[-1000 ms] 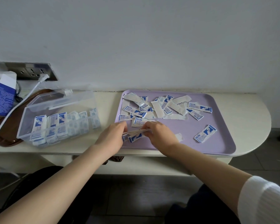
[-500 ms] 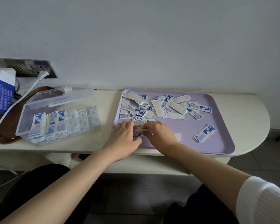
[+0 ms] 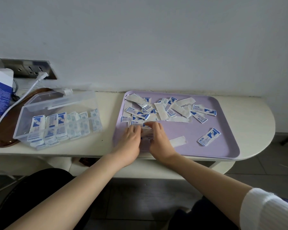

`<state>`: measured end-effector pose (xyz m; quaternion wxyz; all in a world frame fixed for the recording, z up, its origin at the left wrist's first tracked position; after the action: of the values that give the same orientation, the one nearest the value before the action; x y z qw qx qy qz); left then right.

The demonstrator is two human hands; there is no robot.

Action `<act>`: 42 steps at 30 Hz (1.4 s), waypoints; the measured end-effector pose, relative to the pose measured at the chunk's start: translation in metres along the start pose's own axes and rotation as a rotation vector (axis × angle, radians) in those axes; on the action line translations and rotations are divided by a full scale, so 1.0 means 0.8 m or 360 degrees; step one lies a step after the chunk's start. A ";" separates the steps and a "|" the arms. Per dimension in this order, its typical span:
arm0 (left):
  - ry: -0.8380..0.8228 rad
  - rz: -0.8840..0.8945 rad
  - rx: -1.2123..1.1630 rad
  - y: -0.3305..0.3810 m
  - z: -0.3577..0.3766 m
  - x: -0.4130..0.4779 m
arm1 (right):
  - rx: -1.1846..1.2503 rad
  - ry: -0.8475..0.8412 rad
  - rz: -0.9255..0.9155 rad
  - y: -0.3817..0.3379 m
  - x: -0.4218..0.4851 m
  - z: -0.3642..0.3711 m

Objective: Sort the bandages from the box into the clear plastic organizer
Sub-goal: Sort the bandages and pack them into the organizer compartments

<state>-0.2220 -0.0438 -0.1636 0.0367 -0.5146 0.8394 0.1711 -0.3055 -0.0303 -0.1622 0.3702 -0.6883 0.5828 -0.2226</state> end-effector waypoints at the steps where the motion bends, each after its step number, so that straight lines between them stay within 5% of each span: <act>1: 0.0003 0.0018 0.0011 0.002 0.000 0.001 | -0.0034 -0.0032 -0.0015 0.000 0.002 0.004; 10: 0.0015 0.0018 0.0251 0.010 -0.003 -0.006 | -0.0550 -0.0283 -0.0117 -0.005 0.007 0.014; 17: -0.0053 -0.0018 0.0174 0.006 -0.012 -0.007 | -0.0967 -0.0197 -0.0253 -0.024 0.005 0.001; 21: -0.0060 -0.0005 -0.0358 -0.012 -0.025 -0.017 | -0.0762 -0.0121 -0.0151 -0.028 0.012 -0.015; 25: -0.0072 0.0016 -0.0718 -0.034 -0.038 -0.024 | -0.0103 -0.0294 -0.0023 -0.030 0.014 -0.025; 30: -0.0190 0.0072 -0.1072 -0.047 -0.048 -0.044 | 0.0248 -0.0458 -0.0018 -0.047 0.017 -0.022; 36: -0.0215 0.0052 -0.0978 -0.067 -0.056 -0.070 | 0.0224 -0.0549 -0.0046 -0.073 0.019 -0.006; 42: -0.0181 -0.0031 -0.0813 -0.094 -0.064 -0.100 | -0.0251 -0.0563 -0.0242 -0.119 0.016 0.018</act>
<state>-0.1129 -0.0236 -0.1151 -0.0455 -0.5049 0.7606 0.4057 -0.2315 -0.0352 -0.0994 0.3939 -0.7855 0.4707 -0.0792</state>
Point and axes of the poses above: each hand's wrist, its own x-axis towards the middle knuckle, its own z-axis out of the palm, y = z × x, the point moved 9 cm from there along x, towards the middle knuckle, and after that the axes turned 14 degrees about -y, right-handed, at the moved point
